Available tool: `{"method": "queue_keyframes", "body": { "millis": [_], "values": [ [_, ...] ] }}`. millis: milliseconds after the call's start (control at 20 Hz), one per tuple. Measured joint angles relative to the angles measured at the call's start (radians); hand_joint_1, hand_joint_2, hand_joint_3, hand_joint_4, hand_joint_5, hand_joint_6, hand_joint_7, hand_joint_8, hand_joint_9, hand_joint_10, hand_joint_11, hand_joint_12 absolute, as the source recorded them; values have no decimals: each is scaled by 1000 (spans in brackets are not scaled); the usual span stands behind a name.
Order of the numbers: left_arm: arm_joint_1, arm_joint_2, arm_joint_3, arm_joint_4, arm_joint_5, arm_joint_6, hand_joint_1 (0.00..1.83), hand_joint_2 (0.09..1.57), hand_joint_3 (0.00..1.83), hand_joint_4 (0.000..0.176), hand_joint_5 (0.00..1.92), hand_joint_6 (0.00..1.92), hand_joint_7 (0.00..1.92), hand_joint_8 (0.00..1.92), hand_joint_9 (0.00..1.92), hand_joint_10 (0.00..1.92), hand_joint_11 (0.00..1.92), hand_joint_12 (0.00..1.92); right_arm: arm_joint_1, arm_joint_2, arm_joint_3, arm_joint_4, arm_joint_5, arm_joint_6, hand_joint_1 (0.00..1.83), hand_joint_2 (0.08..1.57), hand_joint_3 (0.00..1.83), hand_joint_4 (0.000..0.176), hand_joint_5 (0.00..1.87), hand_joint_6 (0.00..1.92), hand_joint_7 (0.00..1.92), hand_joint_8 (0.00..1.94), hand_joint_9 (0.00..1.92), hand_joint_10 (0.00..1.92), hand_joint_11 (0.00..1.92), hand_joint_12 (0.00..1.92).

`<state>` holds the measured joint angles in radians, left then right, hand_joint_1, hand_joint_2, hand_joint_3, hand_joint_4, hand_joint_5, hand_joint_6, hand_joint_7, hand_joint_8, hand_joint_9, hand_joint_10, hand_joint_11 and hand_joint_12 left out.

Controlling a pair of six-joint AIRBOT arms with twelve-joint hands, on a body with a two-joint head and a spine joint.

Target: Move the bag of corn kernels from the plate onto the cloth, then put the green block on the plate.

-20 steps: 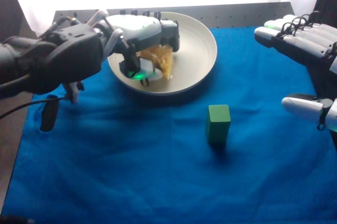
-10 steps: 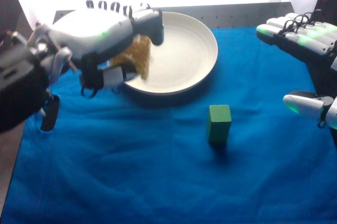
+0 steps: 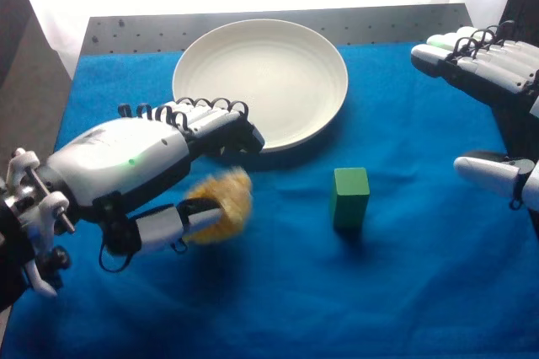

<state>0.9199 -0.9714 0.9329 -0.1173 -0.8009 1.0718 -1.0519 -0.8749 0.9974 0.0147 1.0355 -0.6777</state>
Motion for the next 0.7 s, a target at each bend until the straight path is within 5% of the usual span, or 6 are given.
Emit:
{"method": "queue_keyframes", "body": {
  "millis": [50,150,450,500,550,700],
  "values": [
    [11,-3,0,-12,-11,-13,690,1328,0,32,12,369,36,217,0,400,0,959,0,-3,0,1,0,0,545,1398,2,0,0,0,0,0,0,0,0,0],
    [27,-3,-5,-31,-19,-17,452,1095,0,159,0,14,0,8,0,15,0,37,0,-9,1,-3,0,6,573,1390,0,0,0,0,0,0,0,0,0,0],
    [70,10,-14,-100,-100,-17,395,995,0,149,0,0,0,0,0,0,0,0,0,-73,52,-31,-27,70,631,1348,0,0,0,0,0,0,16,7,9,4],
    [83,24,-22,-135,-117,-7,353,1013,0,131,0,0,0,0,0,0,0,0,6,-86,56,-34,-40,73,690,1287,43,0,0,0,20,0,40,73,1,311],
    [94,41,-29,-164,-141,14,351,999,0,166,0,0,0,0,0,0,0,0,28,-104,68,-58,-71,78,738,1248,7,0,32,13,83,3,12,411,0,1247],
    [135,78,-52,-219,-223,48,331,1019,0,174,0,0,0,0,0,0,0,0,97,-154,91,-122,-140,79,725,1251,4,0,37,14,112,9,0,585,0,1447]
  ]
}}
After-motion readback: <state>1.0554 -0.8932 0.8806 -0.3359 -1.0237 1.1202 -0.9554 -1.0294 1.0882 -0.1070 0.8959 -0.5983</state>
